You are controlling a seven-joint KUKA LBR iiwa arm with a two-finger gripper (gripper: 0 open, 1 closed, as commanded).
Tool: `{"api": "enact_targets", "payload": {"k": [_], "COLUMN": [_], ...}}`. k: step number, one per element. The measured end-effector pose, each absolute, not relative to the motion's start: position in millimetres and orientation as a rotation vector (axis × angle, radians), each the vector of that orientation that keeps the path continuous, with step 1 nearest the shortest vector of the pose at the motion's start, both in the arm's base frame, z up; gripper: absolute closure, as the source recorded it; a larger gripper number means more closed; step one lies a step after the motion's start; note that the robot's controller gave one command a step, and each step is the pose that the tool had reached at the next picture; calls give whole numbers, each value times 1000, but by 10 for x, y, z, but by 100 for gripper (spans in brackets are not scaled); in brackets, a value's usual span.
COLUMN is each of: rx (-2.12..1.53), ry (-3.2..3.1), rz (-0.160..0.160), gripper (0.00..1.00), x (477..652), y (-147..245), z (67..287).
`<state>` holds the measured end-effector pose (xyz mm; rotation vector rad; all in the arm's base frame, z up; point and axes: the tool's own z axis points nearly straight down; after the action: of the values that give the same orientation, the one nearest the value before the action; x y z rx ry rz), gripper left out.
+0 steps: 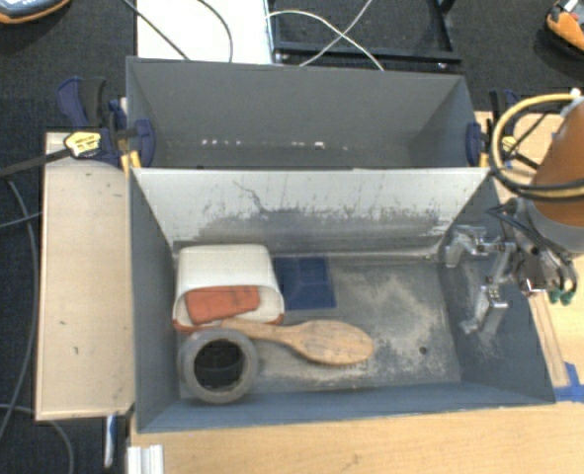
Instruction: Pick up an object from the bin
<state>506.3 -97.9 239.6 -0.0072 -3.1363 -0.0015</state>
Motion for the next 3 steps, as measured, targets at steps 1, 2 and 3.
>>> {"api": "enact_targets", "payload": {"k": [1,2,3], "rx": [2,364,414], "ry": [-3145,-3122,-3121], "rz": [1,-1,0], "gripper": [0,0,0], "x": [5077,4919,4849], "y": [-972,-552,318], "z": [2443,1416,1604]}}
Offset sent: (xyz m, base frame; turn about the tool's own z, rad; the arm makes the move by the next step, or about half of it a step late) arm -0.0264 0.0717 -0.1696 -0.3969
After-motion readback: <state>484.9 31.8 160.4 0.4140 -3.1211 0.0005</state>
